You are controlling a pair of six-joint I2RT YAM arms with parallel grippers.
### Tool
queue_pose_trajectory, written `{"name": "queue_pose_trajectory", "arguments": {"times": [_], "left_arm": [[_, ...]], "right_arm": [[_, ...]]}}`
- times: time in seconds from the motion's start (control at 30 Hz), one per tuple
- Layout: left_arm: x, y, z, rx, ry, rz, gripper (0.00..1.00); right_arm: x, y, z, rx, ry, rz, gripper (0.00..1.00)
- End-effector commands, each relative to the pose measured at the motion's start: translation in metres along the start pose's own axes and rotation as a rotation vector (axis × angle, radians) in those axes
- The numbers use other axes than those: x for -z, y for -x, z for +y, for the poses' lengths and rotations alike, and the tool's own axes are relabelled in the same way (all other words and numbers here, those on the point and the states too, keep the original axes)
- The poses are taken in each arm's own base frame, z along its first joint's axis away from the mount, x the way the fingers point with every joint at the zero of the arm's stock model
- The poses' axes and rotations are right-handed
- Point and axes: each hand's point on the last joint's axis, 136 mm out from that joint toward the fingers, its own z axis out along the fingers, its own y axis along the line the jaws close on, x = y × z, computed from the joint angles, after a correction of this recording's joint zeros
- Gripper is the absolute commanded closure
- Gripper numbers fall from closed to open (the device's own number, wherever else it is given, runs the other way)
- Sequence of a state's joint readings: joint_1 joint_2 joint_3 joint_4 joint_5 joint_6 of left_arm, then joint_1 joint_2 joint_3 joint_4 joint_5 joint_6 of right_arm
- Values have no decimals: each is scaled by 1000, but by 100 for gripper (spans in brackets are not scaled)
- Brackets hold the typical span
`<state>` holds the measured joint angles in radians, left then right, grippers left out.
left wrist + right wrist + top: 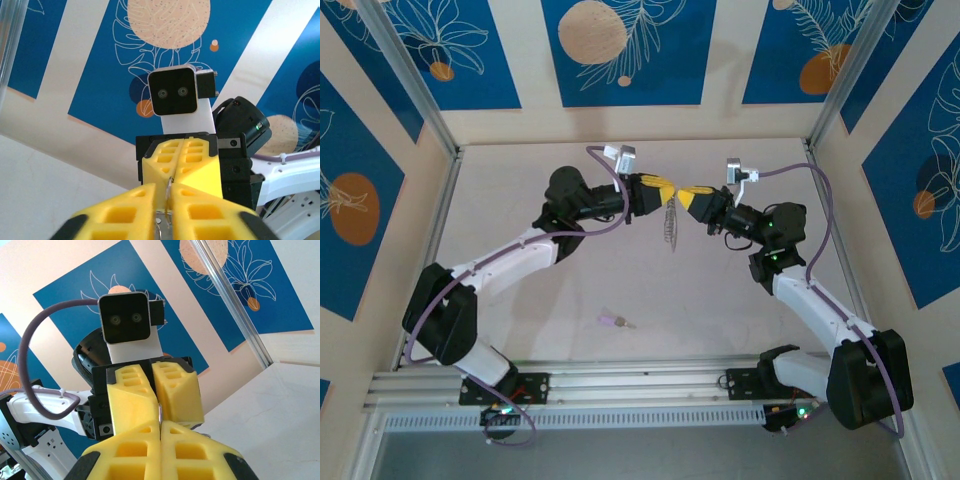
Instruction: Put the keys on the keyring
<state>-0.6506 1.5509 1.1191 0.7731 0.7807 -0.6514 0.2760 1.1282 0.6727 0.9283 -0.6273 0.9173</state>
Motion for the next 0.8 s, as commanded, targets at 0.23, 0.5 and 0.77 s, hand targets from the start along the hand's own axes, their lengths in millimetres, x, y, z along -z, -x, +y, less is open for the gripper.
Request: {"name": "queue_pose_trajectory", "arguments": {"times": [0.23,0.5,0.77], "left_arm": [[-8,4,-12,-75,-29,47,100],[-4,-10,-21,-150,-22,265,100],[0,-15,-26,-207,-29,424,100]], "right_arm": [[10,15,3,46,-22,-4,80],[30,10,15,96,-24,97,66],[26,3,29,118,41,169,65]]}}
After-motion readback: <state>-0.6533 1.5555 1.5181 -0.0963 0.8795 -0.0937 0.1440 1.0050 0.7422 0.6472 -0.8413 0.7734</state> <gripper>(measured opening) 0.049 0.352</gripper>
